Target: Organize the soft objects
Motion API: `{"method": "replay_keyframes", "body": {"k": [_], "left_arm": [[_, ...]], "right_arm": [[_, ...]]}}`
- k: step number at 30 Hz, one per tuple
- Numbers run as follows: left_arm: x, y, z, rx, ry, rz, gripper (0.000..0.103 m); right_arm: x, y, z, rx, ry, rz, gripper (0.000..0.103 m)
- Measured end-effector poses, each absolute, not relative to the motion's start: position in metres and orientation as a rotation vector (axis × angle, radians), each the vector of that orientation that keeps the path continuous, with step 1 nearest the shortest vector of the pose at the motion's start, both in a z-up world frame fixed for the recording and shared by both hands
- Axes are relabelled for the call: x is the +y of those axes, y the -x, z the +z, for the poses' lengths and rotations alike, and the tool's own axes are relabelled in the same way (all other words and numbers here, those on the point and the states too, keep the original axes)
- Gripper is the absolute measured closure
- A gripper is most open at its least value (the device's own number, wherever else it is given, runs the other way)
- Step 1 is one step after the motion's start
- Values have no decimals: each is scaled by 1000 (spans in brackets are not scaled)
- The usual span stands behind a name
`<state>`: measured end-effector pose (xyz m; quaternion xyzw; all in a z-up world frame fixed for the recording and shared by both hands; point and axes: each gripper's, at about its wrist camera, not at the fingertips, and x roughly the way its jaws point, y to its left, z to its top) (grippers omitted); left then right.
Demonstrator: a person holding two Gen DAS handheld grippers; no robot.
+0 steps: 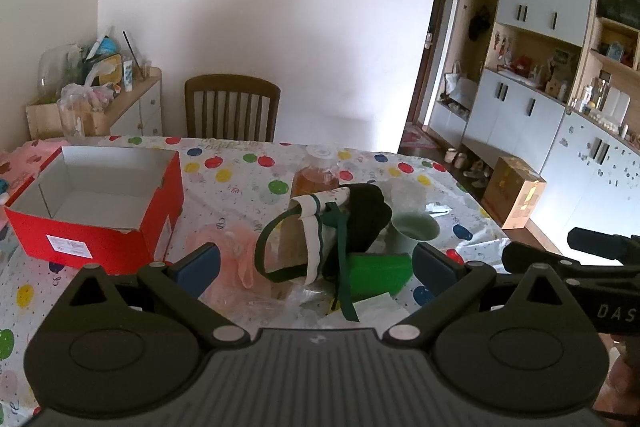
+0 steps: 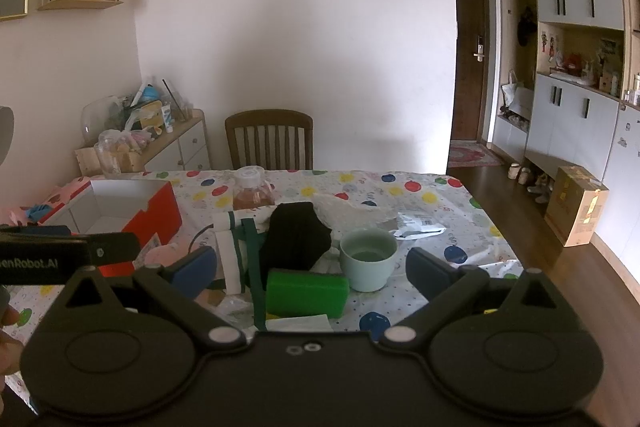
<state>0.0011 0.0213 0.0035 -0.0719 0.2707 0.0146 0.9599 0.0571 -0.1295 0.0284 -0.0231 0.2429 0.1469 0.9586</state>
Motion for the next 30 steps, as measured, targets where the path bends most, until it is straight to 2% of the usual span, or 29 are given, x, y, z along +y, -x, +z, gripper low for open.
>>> {"method": "replay_keyframes", "body": {"k": [15,22,30], "left_arm": [[39,-29,-8,577,126,8,0],[54,-55,-46,668,106,-31,0],[85,-83,-99,761,46,3,0]], "right_arm": [[-129,-69,21,479,24,351,1],[-125,-90,2,558,25,342,1],[-112,-110,-45,672,74,369,5]]}}
